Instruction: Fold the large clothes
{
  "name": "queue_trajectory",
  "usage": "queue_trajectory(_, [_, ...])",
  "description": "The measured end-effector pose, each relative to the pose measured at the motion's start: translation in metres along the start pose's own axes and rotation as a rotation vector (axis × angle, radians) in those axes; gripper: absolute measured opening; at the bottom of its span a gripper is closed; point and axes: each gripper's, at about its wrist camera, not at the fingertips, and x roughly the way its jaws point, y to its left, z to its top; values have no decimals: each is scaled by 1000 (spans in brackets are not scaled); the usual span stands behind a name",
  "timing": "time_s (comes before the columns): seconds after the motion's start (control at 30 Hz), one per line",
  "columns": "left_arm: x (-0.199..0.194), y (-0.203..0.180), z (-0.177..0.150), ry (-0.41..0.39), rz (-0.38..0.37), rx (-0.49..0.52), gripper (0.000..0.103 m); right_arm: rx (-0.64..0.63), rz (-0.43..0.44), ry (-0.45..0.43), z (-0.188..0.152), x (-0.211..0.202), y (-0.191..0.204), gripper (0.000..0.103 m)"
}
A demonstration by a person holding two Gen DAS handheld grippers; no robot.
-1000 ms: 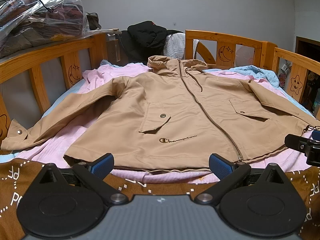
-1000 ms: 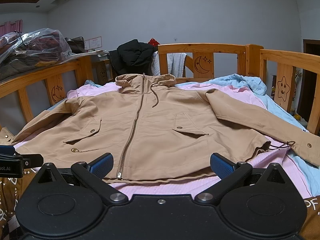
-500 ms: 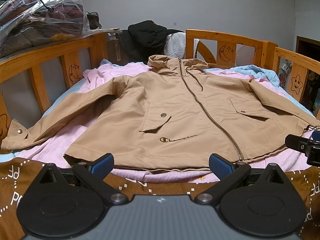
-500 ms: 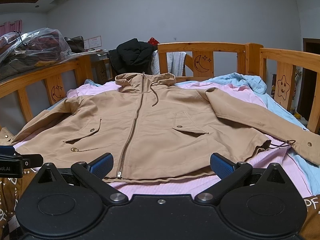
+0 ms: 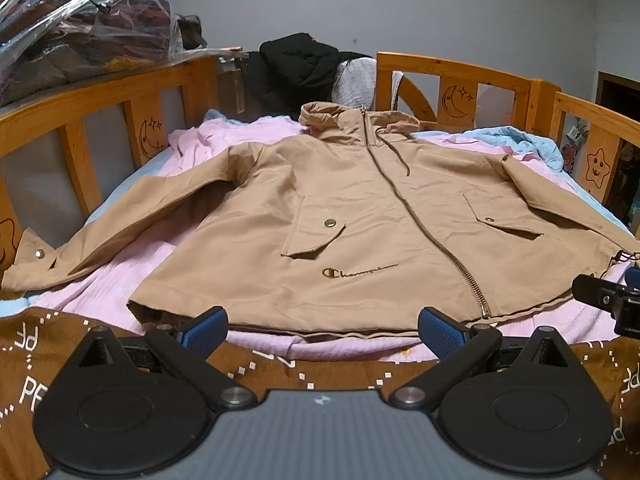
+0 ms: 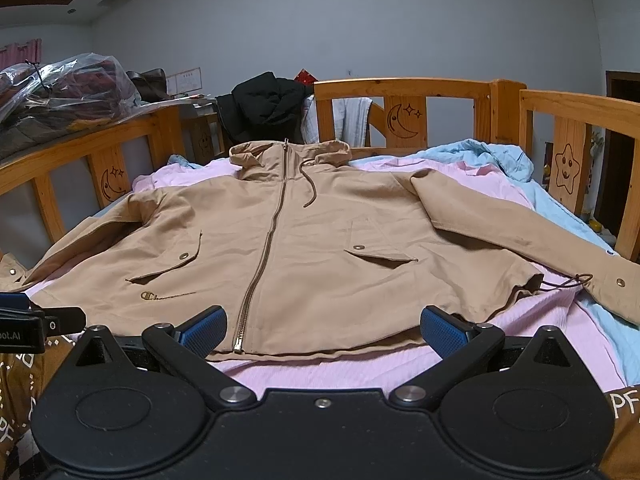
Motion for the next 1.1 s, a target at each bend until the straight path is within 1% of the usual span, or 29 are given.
queue_trajectory(0.07, [3, 0, 1, 19, 15, -7, 103, 3, 2, 19, 0, 3, 0, 103])
queue_trajectory(0.2, [17, -1, 2, 106, 70, -5, 103, 29, 3, 99, 1, 13, -2, 103])
queue_trajectory(0.27, [27, 0, 5, 167, 92, -10, 103, 41, -25, 165, 1, 21, -3, 103])
queue_trajectory(0.33, [35, 4, 12, 207, 104, -31, 103, 36, -67, 251, 3, 33, -4, 103])
queue_trajectory(0.4, [40, 8, 20, 221, 104, -43, 103, 34, -98, 298, 4, 39, -9, 103])
queue_trajectory(0.47, [42, 7, 37, 221, 102, -33, 103, 49, -121, 318, 7, 41, -15, 103])
queue_trajectory(0.57, [44, 2, 68, 206, 95, -16, 103, 87, -143, 318, 15, 42, -26, 103])
queue_trajectory(0.7, [48, -6, 121, 205, 58, -19, 103, 151, -176, 304, 30, 42, -48, 103])
queue_trajectory(0.8, [58, -16, 168, 195, 45, 18, 103, 204, -223, 286, 40, 46, -71, 102])
queue_trajectory(0.87, [68, -28, 198, 173, 46, 52, 103, 263, -272, 259, 43, 44, -92, 102])
queue_trajectory(0.93, [76, -41, 221, 155, 46, 82, 103, 335, -332, 214, 43, 39, -114, 102])
queue_trajectory(1.03, [90, -67, 241, 145, 7, 110, 103, 466, -425, 132, 39, 30, -154, 101])
queue_trajectory(1.1, [100, -82, 242, 140, -30, 120, 103, 563, -486, 91, 33, 26, -179, 94])
